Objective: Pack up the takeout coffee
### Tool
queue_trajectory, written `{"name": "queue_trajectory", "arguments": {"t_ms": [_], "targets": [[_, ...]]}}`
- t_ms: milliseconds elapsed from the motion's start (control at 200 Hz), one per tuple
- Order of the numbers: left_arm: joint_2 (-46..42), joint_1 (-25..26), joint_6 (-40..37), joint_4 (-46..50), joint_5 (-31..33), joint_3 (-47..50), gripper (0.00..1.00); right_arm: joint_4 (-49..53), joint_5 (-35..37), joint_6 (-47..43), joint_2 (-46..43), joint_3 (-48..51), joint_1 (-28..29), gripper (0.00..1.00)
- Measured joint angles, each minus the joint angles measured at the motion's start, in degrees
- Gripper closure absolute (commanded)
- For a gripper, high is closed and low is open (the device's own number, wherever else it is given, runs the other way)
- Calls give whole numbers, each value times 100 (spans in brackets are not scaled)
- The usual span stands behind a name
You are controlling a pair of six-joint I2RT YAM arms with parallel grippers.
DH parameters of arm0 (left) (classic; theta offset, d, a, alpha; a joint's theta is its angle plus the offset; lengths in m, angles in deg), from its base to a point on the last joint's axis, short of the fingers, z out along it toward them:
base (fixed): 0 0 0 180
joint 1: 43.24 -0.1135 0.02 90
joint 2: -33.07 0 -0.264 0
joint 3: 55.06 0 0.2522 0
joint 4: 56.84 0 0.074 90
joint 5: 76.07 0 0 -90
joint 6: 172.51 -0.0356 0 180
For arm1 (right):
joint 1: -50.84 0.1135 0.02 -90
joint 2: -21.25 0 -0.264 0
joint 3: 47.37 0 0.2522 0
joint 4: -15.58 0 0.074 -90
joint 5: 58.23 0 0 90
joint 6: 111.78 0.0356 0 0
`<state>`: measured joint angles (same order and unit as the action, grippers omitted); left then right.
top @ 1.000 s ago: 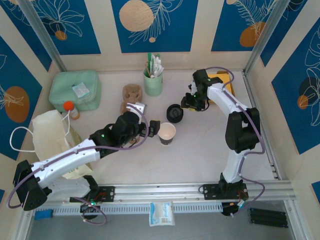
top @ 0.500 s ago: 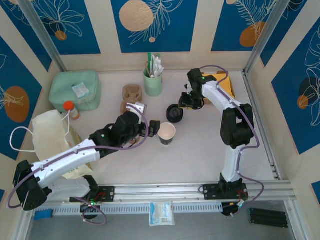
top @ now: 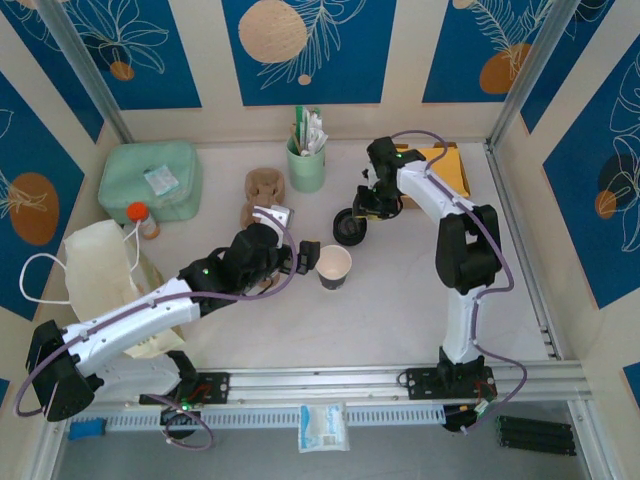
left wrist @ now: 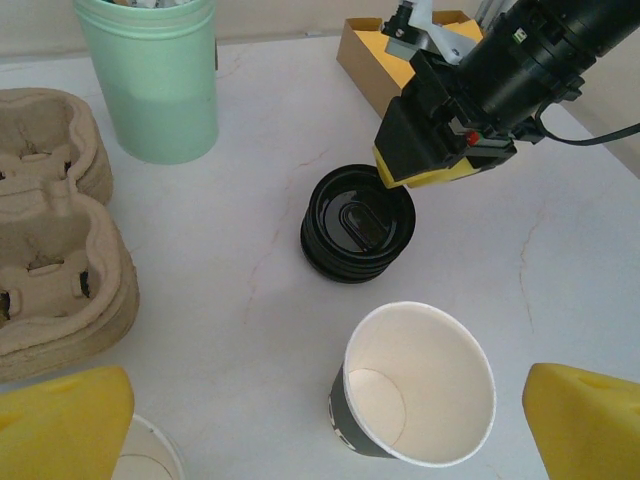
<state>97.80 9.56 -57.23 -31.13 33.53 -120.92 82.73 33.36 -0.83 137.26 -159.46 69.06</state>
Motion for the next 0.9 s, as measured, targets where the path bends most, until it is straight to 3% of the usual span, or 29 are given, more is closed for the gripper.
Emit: {"name": "queue_trajectory", "arguments": {"t_ms": [900], "targets": [[0,0,-2,0,-2,31,1,52,125,-146,306,-70,22,100]]}}
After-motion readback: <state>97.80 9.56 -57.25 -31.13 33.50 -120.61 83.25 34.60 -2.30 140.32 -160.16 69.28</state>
